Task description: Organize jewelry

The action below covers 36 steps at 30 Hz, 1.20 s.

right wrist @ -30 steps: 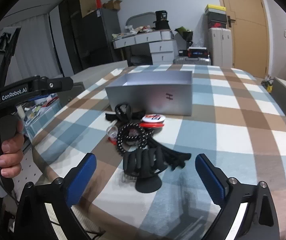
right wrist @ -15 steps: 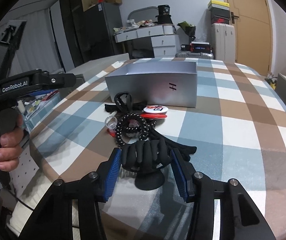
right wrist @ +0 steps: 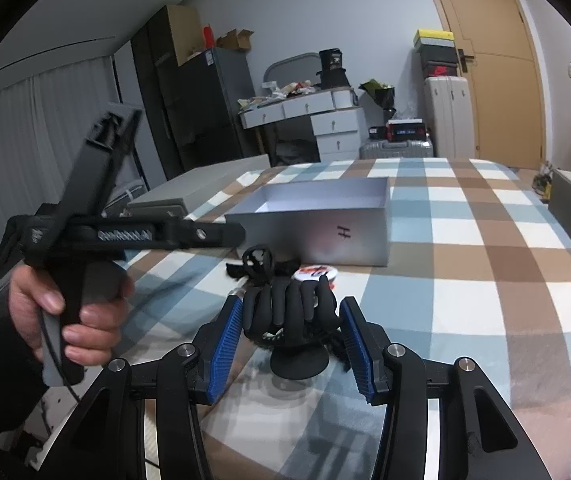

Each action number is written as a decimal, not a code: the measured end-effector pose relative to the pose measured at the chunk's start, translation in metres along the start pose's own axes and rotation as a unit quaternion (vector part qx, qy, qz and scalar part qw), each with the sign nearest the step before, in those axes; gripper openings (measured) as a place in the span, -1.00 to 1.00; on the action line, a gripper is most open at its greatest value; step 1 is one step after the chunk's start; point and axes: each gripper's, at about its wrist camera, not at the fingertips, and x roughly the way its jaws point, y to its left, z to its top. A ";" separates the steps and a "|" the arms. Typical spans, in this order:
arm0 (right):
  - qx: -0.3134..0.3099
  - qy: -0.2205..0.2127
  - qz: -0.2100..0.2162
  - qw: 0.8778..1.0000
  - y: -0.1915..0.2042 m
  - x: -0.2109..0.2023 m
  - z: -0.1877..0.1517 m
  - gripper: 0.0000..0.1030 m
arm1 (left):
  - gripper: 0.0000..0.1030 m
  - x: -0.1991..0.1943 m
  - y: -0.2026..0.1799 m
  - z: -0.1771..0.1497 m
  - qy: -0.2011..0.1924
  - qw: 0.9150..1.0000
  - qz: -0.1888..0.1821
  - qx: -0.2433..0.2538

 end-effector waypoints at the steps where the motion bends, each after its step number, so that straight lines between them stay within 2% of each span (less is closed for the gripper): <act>1: 0.000 0.000 0.002 1.000 -0.001 0.000 0.000 -0.05 | 0.98 0.002 0.000 0.000 0.005 1.000 -0.004 -0.001; 6: 0.003 -0.002 0.001 1.000 -0.007 0.000 0.001 -0.05 | 0.96 0.010 0.000 0.002 0.019 1.000 -0.017 0.002; 11: 0.009 0.000 0.009 1.000 -0.011 0.001 0.001 -0.05 | 0.67 0.018 0.000 0.003 0.037 0.999 -0.033 0.007; 14: 0.010 -0.002 0.011 1.000 -0.012 0.001 0.001 -0.05 | 0.36 0.022 -0.001 0.003 0.044 0.998 -0.035 0.012; 18: 0.010 -0.003 0.013 1.000 -0.013 0.000 0.002 -0.05 | -0.21 0.028 -0.002 0.001 0.062 0.997 -0.035 0.015; 26: 0.011 -0.014 0.014 1.000 -0.013 -0.005 0.011 -0.05 | -0.23 0.019 0.000 0.002 0.046 0.998 -0.030 0.018; 36: 0.017 -0.039 0.044 0.998 -0.008 -0.005 0.045 -0.05 | -0.23 -0.016 -0.009 0.019 0.011 0.998 -0.051 0.034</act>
